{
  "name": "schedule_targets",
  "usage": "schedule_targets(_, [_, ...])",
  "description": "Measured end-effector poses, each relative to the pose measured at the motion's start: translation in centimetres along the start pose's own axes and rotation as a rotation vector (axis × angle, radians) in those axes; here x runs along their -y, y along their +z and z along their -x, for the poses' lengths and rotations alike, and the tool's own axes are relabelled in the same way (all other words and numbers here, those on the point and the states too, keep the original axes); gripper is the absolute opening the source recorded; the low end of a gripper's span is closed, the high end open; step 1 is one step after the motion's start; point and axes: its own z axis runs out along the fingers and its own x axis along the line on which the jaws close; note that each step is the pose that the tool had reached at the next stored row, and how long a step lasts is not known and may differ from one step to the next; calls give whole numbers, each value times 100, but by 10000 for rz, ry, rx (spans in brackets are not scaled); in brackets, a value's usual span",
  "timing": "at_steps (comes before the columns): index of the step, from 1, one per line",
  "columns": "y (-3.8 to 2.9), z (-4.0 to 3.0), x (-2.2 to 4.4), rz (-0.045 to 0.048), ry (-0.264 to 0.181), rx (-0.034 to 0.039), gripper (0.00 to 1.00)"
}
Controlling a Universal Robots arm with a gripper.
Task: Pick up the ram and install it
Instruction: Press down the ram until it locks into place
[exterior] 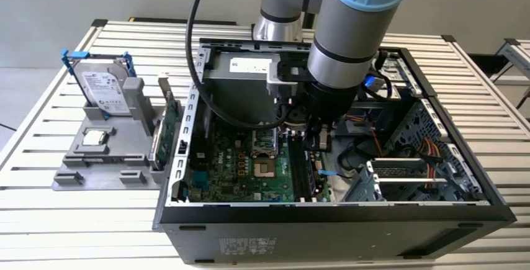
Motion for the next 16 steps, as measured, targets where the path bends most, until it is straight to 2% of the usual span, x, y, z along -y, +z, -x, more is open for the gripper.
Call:
schedule_targets(10, [30,2,39,1,-30,1,0])
schedule_targets(16, [87,1,44,3,-119,3,0])
